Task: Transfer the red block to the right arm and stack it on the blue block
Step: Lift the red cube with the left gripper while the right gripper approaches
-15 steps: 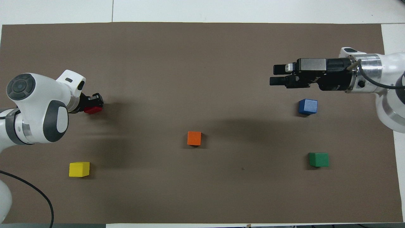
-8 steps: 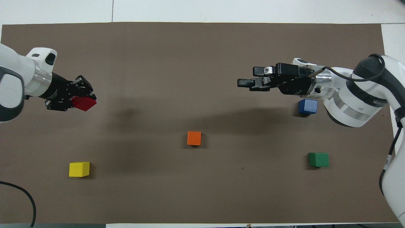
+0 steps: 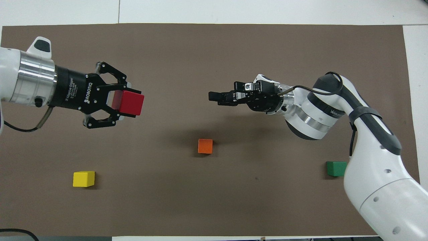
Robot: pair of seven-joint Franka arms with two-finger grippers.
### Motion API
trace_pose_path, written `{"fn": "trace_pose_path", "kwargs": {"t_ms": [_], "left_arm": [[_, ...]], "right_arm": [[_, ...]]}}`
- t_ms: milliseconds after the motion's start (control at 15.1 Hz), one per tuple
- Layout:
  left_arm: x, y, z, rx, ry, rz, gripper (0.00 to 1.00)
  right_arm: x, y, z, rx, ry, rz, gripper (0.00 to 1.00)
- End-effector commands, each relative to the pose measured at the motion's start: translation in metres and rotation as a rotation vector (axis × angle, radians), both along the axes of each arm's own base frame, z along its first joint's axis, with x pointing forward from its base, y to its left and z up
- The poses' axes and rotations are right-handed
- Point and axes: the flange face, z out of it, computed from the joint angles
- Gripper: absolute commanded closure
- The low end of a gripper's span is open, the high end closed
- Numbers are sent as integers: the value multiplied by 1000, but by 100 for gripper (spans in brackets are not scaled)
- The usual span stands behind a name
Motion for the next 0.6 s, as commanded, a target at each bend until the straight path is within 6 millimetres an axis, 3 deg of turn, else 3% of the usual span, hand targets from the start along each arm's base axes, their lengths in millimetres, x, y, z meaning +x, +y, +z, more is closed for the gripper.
{"fn": "trace_pose_path", "kwargs": {"t_ms": [0, 266, 531], "left_arm": [[-9, -47, 12, -51, 118, 204, 100], [-18, -107, 6, -81, 155, 430, 100], [-25, -133, 3, -113, 155, 533, 100]], "right_arm": [[3, 14, -7, 64, -22, -3, 0], [0, 26, -8, 61, -15, -5, 0], [2, 33, -1, 76, -18, -17, 0]]}}
